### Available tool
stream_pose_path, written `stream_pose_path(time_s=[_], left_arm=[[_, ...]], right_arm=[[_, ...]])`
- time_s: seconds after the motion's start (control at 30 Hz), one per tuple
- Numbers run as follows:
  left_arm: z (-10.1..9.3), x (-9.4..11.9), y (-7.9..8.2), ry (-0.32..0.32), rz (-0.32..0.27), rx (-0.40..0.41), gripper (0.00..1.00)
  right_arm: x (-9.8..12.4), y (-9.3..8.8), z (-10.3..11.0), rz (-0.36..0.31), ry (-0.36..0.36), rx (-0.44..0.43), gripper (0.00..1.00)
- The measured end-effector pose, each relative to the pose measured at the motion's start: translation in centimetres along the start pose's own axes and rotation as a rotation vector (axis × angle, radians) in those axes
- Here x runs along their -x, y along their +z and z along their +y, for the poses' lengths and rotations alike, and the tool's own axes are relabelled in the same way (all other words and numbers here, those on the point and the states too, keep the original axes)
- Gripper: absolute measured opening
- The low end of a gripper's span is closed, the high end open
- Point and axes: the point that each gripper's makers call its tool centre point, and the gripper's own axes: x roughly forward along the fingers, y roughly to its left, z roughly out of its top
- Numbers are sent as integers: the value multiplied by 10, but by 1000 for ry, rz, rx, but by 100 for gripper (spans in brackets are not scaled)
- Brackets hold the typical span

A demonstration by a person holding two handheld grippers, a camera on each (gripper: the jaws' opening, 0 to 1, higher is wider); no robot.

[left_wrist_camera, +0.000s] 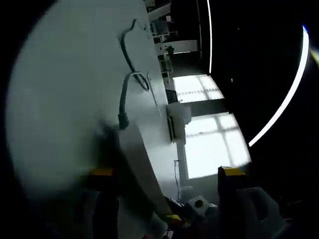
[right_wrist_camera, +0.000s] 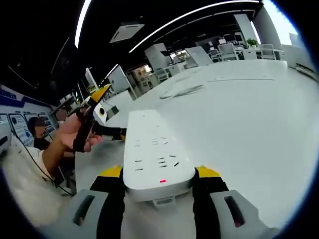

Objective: Pick up the power strip scattered on the table, fix it on the side mounting bracket of the table, and press the switch

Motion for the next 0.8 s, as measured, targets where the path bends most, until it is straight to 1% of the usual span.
stream_pose_path(time_s=[0.13,0.23,0.4,0.8], left_arm=[[1,-4,3,3,-19,8,84],[2,-7,4,0,-23,20,81],[3,-11,5,5,-40,29,81],[3,-14,8,1,-71,50,77]], right_arm=[[0,0,-1,0,0,0,49],[0,1,-2,0,1,-1,49],[0,2,-5,1,1,0,49],[1,4,-12,1,-1,5,49]])
